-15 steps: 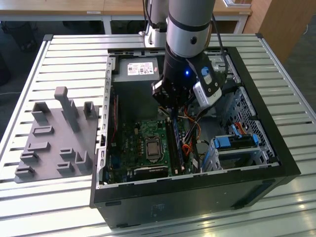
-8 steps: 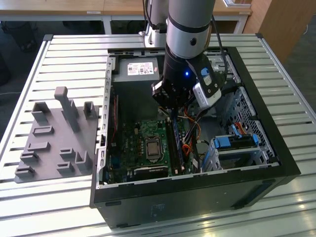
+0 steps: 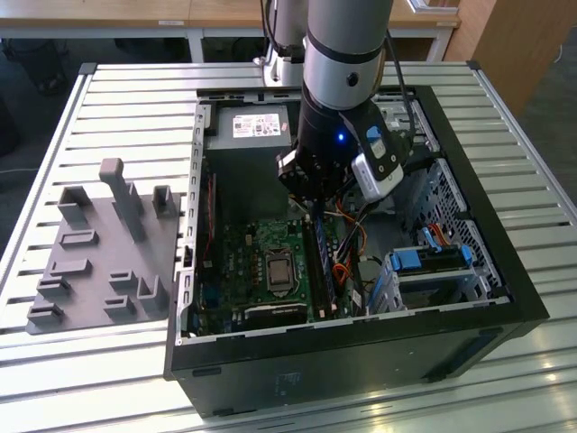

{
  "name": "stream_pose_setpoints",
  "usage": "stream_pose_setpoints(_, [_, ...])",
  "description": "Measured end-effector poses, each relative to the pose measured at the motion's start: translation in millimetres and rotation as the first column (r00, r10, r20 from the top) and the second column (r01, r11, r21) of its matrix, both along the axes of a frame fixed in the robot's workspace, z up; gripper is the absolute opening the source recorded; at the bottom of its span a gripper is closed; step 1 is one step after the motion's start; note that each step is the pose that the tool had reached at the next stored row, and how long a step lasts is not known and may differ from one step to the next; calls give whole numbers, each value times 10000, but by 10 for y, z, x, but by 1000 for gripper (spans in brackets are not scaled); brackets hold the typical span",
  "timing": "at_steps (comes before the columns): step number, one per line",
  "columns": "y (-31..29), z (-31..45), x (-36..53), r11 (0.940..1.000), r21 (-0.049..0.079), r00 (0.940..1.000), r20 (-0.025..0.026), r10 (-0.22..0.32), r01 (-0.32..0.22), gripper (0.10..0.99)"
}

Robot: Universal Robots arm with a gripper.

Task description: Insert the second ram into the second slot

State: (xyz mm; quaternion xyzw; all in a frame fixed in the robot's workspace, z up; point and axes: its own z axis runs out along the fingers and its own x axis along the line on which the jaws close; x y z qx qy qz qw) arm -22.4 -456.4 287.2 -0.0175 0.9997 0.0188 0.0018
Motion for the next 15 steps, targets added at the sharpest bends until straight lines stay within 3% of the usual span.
stream_pose_setpoints(15, [0, -47, 0, 10000, 4, 10000, 2, 0, 0, 137])
